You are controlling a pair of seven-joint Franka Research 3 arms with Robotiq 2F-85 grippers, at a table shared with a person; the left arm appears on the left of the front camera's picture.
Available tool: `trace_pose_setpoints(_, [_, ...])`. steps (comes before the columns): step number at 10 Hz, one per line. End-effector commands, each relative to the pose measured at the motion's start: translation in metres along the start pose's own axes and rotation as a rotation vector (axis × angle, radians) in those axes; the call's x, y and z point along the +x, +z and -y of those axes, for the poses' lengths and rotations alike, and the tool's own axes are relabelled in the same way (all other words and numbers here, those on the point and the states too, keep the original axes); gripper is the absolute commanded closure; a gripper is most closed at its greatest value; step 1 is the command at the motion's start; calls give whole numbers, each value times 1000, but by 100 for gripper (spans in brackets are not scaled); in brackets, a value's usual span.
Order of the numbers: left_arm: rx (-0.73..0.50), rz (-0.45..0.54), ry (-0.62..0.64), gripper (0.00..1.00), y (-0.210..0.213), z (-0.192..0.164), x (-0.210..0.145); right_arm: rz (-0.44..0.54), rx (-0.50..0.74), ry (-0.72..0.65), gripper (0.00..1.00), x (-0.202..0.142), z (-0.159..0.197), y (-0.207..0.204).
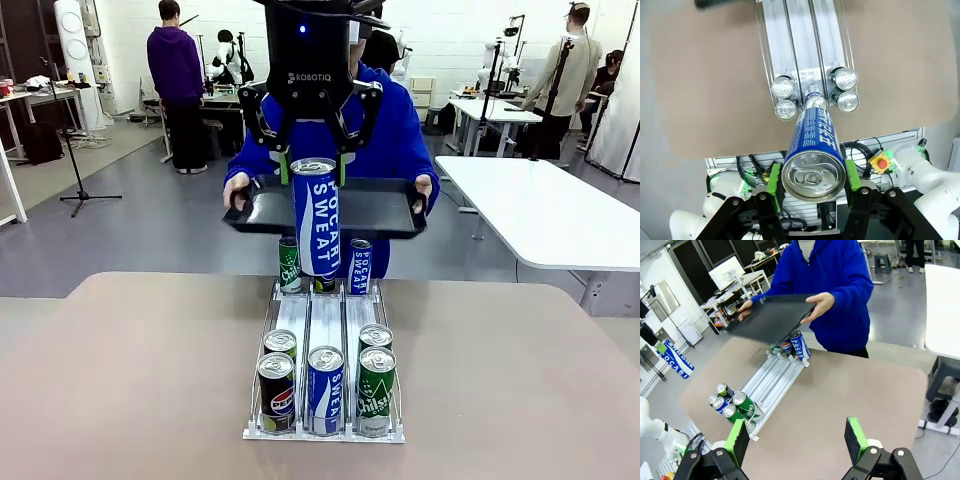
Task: Retrieve and hand over the desired beverage to the person.
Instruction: Place the picked can on the Handle tray extended by the person.
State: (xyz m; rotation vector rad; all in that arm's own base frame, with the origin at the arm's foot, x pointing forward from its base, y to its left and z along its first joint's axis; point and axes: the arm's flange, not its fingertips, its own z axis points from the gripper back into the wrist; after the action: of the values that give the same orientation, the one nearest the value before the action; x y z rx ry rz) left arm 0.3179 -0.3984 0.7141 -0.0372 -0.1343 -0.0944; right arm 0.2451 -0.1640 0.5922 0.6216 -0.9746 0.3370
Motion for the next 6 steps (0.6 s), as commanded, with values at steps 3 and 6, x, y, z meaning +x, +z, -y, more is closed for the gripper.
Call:
trace_pose_setpoints(3, [-4, 4, 5, 100, 4, -5, -5, 1, 15, 5, 0, 0, 0, -2])
trace_pose_setpoints(6, [-4, 4, 5, 100, 4, -5, -5, 1, 15, 5, 0, 0, 0, -2])
